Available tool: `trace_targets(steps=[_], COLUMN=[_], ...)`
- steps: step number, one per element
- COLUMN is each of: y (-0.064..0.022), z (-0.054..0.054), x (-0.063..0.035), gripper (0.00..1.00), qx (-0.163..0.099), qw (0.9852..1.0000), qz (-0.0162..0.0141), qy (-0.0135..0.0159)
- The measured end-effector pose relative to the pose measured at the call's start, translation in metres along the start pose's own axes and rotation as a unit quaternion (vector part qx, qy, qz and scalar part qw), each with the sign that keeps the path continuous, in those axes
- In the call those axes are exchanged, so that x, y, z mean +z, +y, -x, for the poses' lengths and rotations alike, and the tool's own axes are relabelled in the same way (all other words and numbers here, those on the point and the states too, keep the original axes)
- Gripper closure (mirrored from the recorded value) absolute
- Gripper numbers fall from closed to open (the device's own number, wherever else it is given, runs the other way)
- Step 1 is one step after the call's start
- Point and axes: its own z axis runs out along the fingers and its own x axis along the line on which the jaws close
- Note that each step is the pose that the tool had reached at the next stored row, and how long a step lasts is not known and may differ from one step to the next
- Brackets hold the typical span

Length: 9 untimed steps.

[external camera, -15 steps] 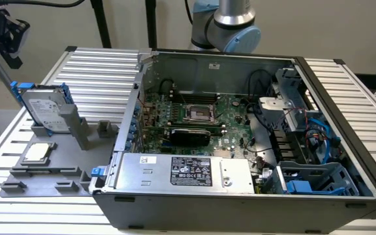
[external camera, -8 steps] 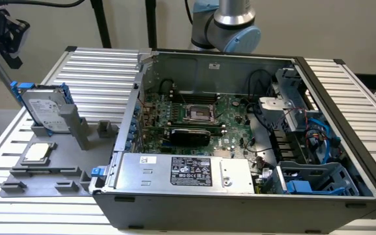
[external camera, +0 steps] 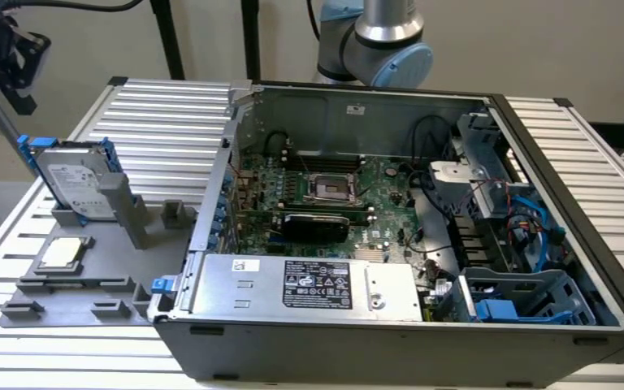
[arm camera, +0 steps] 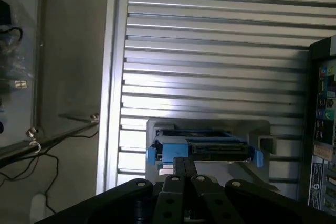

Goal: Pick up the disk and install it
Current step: 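Pick up the disk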

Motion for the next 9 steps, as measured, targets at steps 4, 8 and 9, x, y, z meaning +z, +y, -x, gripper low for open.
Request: trace_targets(steps=[4, 8, 9], y=[-0.0001, -0.0001, -0.0002], z=[0.0, 0.0, 0.0], x=[0.0013, 0.0027, 0.003], gripper=[0.89, 0.89, 0.89], qx=[-0.036, -0.073, -0.082], qw=[0.9994, 0.9974, 0.9967], qz=[0.0003, 0.0006, 0.0007], qy=[0.0021, 0.0041, 0.0046])
